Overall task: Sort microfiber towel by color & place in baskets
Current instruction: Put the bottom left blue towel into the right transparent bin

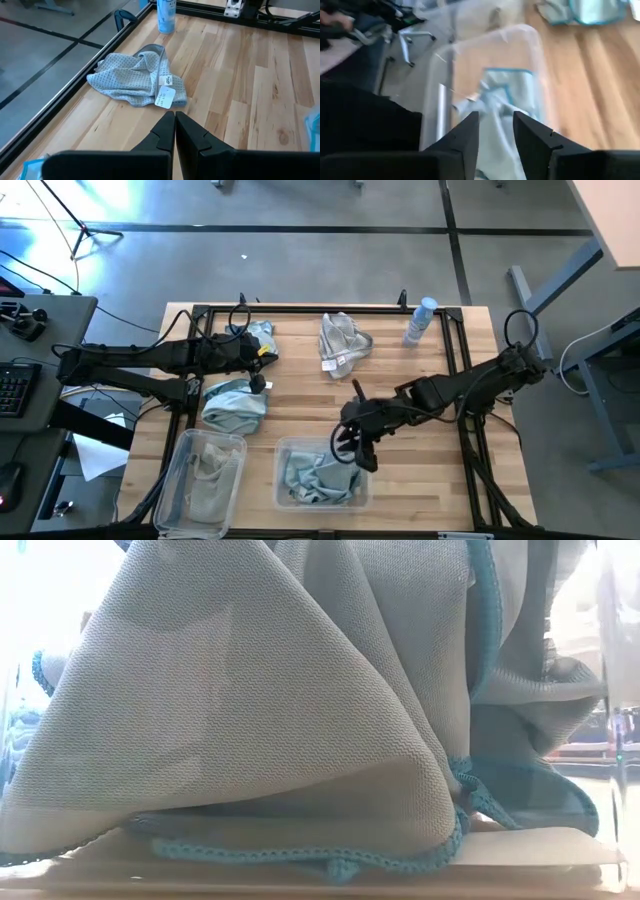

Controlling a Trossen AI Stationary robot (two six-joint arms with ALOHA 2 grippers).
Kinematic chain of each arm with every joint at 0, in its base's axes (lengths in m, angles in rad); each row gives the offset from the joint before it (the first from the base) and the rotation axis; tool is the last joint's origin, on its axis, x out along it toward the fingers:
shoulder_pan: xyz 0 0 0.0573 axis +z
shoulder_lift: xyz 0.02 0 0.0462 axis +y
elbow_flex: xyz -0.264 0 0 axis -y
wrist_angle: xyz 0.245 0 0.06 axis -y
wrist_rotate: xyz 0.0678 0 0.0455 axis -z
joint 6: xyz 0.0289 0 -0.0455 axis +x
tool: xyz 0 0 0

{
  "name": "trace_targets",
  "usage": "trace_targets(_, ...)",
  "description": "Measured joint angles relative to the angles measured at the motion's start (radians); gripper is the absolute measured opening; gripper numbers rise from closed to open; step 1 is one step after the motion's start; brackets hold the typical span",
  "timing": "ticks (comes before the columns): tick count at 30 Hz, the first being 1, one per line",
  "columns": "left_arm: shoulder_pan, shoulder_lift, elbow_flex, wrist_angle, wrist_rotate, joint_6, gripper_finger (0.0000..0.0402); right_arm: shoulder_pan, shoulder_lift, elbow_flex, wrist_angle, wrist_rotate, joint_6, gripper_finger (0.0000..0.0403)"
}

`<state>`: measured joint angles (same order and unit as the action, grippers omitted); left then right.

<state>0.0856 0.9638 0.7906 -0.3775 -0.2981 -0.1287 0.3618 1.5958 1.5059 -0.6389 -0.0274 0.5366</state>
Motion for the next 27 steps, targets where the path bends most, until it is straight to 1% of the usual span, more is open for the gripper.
trace_targets(3,0.0,0.0,0.0,0.0,0.0,0.0,0.0,-0.031,-0.006,0.0,-0.076,-0.011,-0.014,0.0077)
trace_targets(6,0.0,0.0,0.0,0.0,0.002,0.001,0.0,-0.063,-0.006,0.0,-0.141,-0.032,-0.045,0.0023)
trace_targets(8,0.0,0.0,0.0,0.0,0.011,0.001,0.0,-0.086,-0.006,0.0,-0.182,-0.033,-0.069,0.0007)
trace_targets(12,0.0,-0.001,0.0,-0.001,0.03,0.001,0.0,-0.141,-0.006,0.0,-0.235,-0.033,-0.109,0.0018)
trace_targets(16,0.007,-0.003,0.0,-0.011,0.033,0.008,0.0,-0.199,-0.006,0.0,-0.273,-0.032,-0.157,0.0003)
trace_targets(22,0.055,-0.003,0.0,-0.016,0.036,0.018,0.0,-0.301,-0.006,0.0,-0.32,-0.033,-0.207,0.0002)
trace_targets(27,0.122,-0.003,0.01,-0.018,0.12,0.035,0.0,-0.381,-0.006,0.0,-0.342,-0.032,-0.224,0.0001)
